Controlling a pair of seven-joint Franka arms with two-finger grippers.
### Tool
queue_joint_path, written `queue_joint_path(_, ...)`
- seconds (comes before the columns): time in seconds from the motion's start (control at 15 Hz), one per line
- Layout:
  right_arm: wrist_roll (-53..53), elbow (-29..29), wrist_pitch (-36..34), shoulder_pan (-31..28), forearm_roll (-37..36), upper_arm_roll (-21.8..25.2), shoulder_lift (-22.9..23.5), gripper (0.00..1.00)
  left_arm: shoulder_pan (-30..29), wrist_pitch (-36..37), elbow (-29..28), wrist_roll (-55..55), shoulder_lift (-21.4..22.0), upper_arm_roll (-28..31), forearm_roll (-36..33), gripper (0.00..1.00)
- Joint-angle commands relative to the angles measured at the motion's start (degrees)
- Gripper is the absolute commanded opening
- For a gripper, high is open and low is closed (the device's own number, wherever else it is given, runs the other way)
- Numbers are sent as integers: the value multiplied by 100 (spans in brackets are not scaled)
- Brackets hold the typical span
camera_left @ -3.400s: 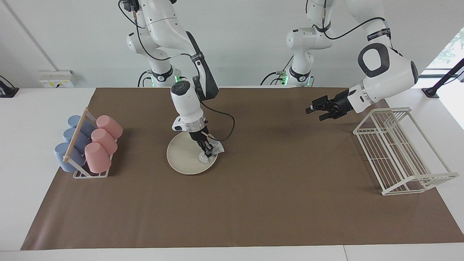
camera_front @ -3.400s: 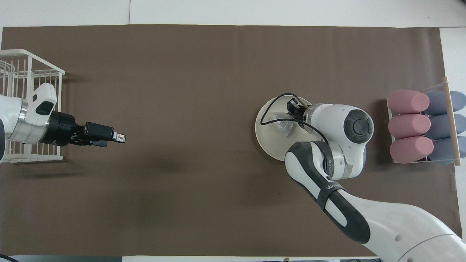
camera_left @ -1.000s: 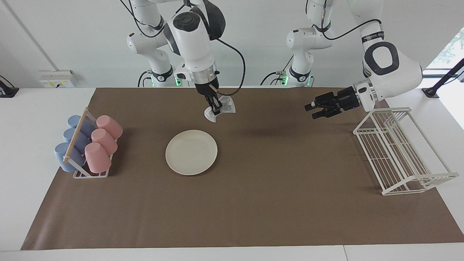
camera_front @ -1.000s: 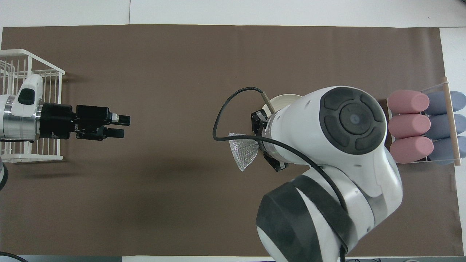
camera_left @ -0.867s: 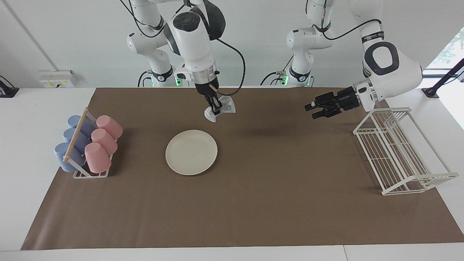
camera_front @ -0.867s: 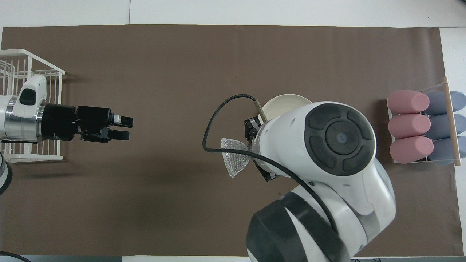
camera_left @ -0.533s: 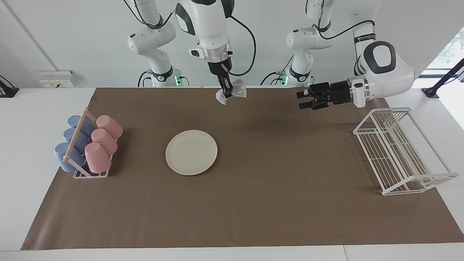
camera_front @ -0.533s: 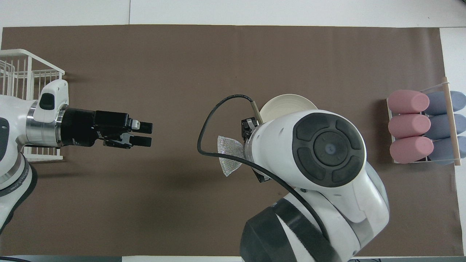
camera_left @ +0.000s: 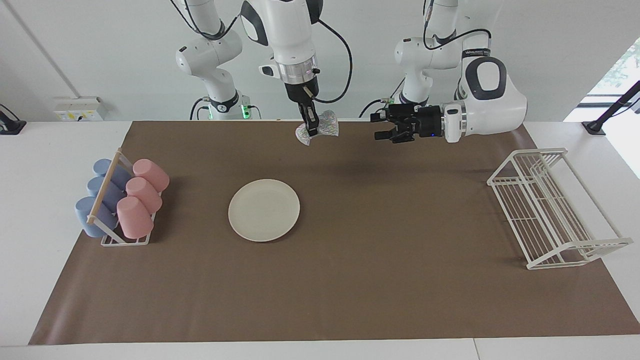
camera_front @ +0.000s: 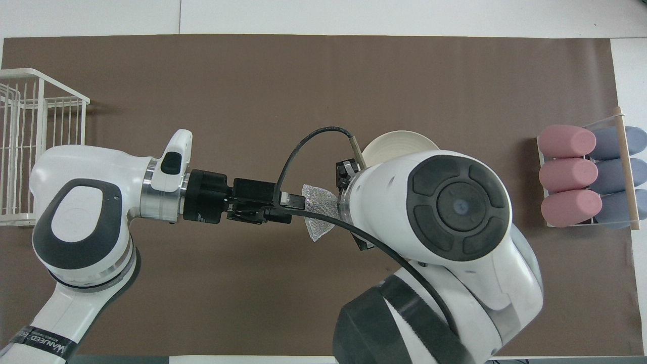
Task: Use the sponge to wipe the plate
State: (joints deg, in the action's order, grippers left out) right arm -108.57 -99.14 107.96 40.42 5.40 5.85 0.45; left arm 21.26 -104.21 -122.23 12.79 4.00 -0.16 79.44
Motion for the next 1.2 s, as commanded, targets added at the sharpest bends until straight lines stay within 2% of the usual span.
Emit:
queue_joint_path(0.0, -156, 97, 15, -34, -144, -49, 61, 0, 387, -380, -275, 101, 251, 87, 204, 100)
queue_joint_path(0.2, -156, 88, 6, -34, -144, -49, 61, 0, 413, -380, -301, 409, 259, 87, 204, 100)
queue_joint_path(0.27, -156, 88, 6, -43, -144, -49, 61, 0, 448, -380, -301, 409, 259, 87, 238, 97)
queue_joint_path(0.33, -147, 80, -3, -43, -144, -49, 52, 0, 449, -372, -301, 409, 259, 87, 265, 88)
queue_joint_path(0.4, -147, 79, -3, -43, -144, -49, 52, 0, 449, -363, -310, 409, 259, 87, 265, 55)
queue_joint_path(0.47, -147, 79, -3, -43, -144, -49, 52, 0, 466, -380, -310, 417, 268, 78, 291, 12)
queue_joint_path(0.53, -147, 79, -3, -43, -144, -49, 52, 0, 466, -389, -301, 418, 260, 78, 370, 0)
queue_joint_path(1.13, -112, 88, -29, -87, -127, -49, 52, 0, 449, -363, -389, 400, 330, 95, 388, 0)
